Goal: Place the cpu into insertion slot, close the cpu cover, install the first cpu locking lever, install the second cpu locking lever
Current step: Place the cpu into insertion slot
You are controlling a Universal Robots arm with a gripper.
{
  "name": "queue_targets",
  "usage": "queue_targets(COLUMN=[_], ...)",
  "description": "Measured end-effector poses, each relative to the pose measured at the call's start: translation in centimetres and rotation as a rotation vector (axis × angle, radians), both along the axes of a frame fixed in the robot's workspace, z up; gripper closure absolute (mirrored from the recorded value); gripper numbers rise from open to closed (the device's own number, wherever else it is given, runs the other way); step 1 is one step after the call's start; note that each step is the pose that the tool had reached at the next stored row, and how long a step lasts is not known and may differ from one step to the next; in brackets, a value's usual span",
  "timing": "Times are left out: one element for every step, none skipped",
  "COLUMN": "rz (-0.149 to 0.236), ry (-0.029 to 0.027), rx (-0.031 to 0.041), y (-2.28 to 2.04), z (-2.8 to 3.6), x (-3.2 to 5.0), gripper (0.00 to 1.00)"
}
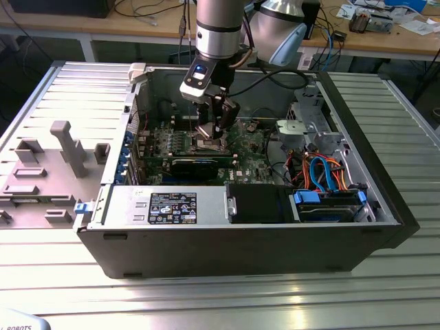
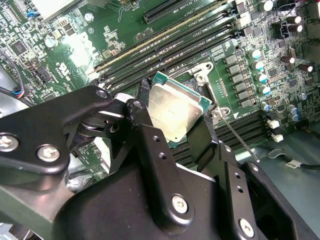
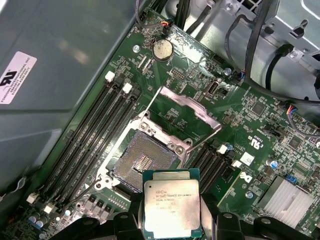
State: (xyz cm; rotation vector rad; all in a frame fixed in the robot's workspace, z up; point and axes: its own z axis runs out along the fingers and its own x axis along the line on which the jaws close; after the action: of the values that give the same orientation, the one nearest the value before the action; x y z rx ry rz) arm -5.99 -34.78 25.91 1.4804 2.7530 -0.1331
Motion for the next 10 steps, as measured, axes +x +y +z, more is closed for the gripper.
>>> queue_targets(rz=[-0.001,-0.003,-0.003,-0.005,-0.006,-0.007,-0.008,-0.009,-0.01,-0.011], ry=[0.0,0.0,0.0,0.0,0.0,0.0,0.0,0.0,0.0,0.0], rx=[0.0,-0.0001,-0.0001,-0.0001,-0.0001,-0.0002,-0.0002,-0.0003,-0.0003,-0.0003], y=[0.0,0.0,0.0,0.0,0.0,0.0,0.0,0.0,0.0,0.0], z=[0.0,0.0,0.0,-0.01,-0.01,-0.01,-0.01,-0.01,-0.01,-0.01], x=[0.0,0.0,0.0,0.0,0.0,0.0,0.0,0.0,0.0,0.0], gripper=[0.45,0.45,0.45,0.45,0.45,0.45,0.45,0.45,0.45,0.45])
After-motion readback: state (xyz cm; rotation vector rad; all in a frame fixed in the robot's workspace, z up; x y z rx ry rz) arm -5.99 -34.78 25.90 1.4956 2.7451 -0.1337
